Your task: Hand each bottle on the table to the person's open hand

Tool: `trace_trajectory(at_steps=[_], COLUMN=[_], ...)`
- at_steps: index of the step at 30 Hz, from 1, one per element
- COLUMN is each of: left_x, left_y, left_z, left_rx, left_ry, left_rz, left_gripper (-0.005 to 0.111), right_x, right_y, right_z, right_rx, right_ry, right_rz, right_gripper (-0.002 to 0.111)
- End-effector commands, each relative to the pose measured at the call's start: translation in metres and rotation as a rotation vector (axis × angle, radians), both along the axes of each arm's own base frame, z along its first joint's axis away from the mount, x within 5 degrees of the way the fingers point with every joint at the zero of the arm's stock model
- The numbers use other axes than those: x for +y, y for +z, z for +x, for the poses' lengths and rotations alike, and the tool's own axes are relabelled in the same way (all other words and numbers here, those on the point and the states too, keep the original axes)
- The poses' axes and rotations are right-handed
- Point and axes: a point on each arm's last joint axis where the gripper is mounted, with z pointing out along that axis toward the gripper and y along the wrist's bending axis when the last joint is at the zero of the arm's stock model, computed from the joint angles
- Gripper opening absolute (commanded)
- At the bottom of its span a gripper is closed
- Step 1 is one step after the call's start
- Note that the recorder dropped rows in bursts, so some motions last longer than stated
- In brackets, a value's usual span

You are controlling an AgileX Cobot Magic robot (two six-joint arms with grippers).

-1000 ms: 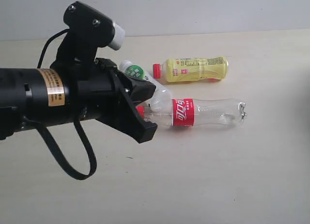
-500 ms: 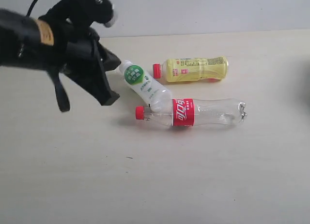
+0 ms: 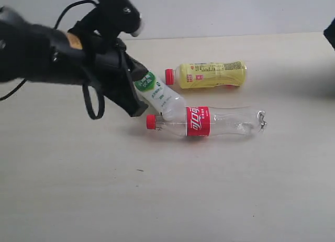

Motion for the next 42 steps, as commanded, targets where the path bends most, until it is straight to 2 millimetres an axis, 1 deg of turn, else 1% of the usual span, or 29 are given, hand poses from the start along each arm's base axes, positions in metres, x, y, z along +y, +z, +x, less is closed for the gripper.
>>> trace_trajectory(at_steps=[1,3,6,9,15,18,22,26,30,32,35,37,40,42], left_x=[0.013,0.017,0.025,0.039,0.080,0.099,0.114,0.123,0.132,0.136,0.143,0.147,0.152,0.155], left_y=[-0.002,-0.004,-0.001,0.001,-0.013,-0.021,-0.024,-0.013,-0.002,0.001,0.005,0.008,0.012,0.013], left_z=[-0.032,-0.041,-0.049,-0.061,-0.103,-0.126,-0.149,-0.167,-0.186,-0.195,-0.204,-0.208,-0.216,-0.222], left_rx=[-0.183,-0.178,-0.152,-0.222,-0.377,-0.435,-0.456,-0.455,-0.408,-0.417,-0.426,-0.435,-0.464,-0.483], left_ry=[0.025,0.008,0.085,0.173,0.310,0.321,0.308,0.275,0.248,0.233,0.234,0.244,0.228,0.207], left_rz=[-0.066,-0.057,-0.157,-0.294,-0.590,-0.638,-0.670,-0.731,-0.794,-0.833,-0.910,-0.968,-1.024,-1.044], left_gripper=[0.000,0.000,0.000,0.000,0.000,0.000,0.000,0.000,0.000,0.000,0.000,0.000,0.000,0.000], right_x=[0.000,0.000,0.000,0.000,0.000,-0.001,-0.002,-0.003,-0.005,-0.006,-0.008,-0.008,-0.005,-0.002], right_y=[0.000,0.000,0.000,0.002,0.002,0.010,0.019,0.024,0.026,0.029,0.037,0.046,0.074,0.098], right_z=[0.000,0.000,0.000,0.000,0.000,0.000,-0.002,-0.003,-0.003,-0.004,-0.007,-0.007,0.001,0.013], right_rx=[-0.006,-0.006,-0.006,-0.034,-0.038,-0.121,-0.219,-0.275,-0.290,-0.319,-0.410,-0.415,-0.370,-0.308], right_ry=[0.002,0.002,0.002,-0.002,-0.002,-0.007,-0.010,-0.015,-0.021,-0.015,0.003,0.011,0.017,0.019], right_rz=[0.001,0.001,-0.001,-0.027,-0.012,0.013,0.099,0.129,0.259,0.326,0.440,0.450,0.405,0.345], right_gripper=[0.000,0.000,0.000,0.000,0.000,0.000,0.000,0.000,0.000,0.000,0.000,0.000,0.000,0.000])
